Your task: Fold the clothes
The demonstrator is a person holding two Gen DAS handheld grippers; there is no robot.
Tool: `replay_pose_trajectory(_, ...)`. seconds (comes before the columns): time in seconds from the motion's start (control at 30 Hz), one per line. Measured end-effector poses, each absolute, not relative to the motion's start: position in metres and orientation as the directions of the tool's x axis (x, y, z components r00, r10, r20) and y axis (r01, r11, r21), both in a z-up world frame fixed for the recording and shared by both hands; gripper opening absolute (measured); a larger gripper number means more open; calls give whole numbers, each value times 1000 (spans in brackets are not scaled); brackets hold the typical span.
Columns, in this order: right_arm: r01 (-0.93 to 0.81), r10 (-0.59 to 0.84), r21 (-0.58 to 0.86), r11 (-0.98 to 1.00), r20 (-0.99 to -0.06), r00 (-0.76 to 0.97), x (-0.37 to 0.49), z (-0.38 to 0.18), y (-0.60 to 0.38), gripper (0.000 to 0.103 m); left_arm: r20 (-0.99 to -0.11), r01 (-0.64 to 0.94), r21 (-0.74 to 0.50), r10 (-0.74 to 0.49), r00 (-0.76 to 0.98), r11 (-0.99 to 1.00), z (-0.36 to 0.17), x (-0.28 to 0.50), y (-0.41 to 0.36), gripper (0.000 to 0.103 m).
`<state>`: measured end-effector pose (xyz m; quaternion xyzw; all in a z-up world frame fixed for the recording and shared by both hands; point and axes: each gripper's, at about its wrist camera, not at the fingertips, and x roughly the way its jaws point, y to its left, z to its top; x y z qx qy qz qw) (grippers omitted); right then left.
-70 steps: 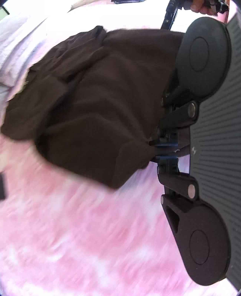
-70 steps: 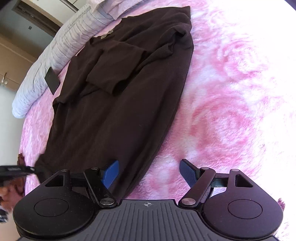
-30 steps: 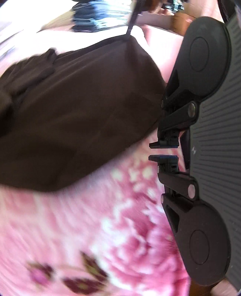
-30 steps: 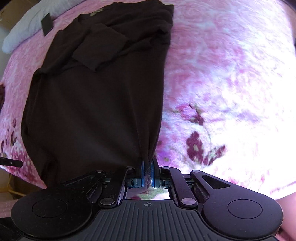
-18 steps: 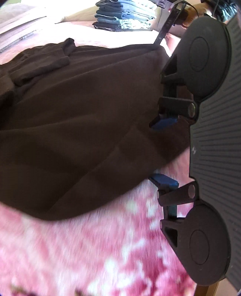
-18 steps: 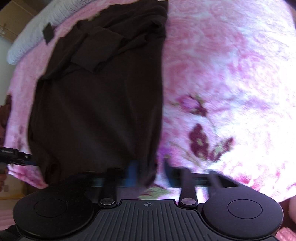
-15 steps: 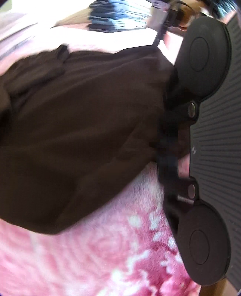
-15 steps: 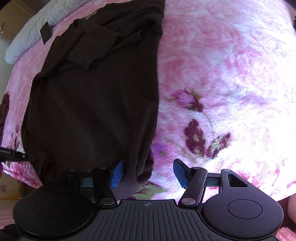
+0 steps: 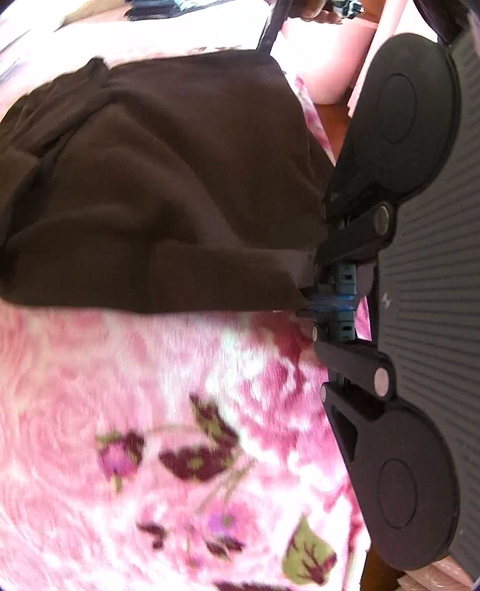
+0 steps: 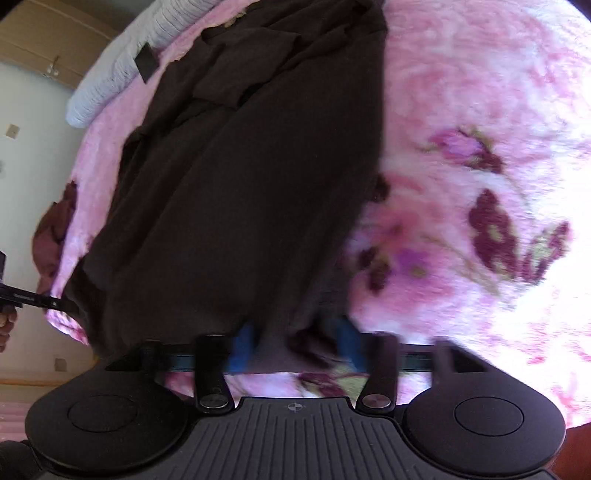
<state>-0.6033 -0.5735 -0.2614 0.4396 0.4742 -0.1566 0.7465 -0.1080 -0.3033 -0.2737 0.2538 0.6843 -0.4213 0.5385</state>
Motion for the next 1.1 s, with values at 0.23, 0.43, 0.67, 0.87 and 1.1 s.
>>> replay_pose_trajectory(0.23, 688, 136, 382, 617, -913, 385, -628, -231, -585, 6, -952, 823, -302, -107, -288, 481, -286, -130, -308, 25)
replay_pose_trajectory(0.43, 833, 87, 268, 484, -962, 259, -686, -227, -590, 2, -961, 827, -273, -100, -257, 492, -294, -130, -303, 39)
replay_pose_trajectory(0.67, 742, 89, 313, 592, -941, 326, -649, -231, -585, 20, -974, 846, -226, -107, -199, 483, -298, -131, -302, 48)
replay_pose_trajectory(0.87, 664, 187, 393, 636, -914, 361, -613, -244, -592, 58, -968, 841, -243, -183, -174, 484, -288, -122, -300, 49)
replay_pose_trajectory(1.1, 576, 327, 492, 653, -869, 372, -580, -248, -602, 6, -956, 873, -294, -100, -277, 390, -288, -124, -309, 1)
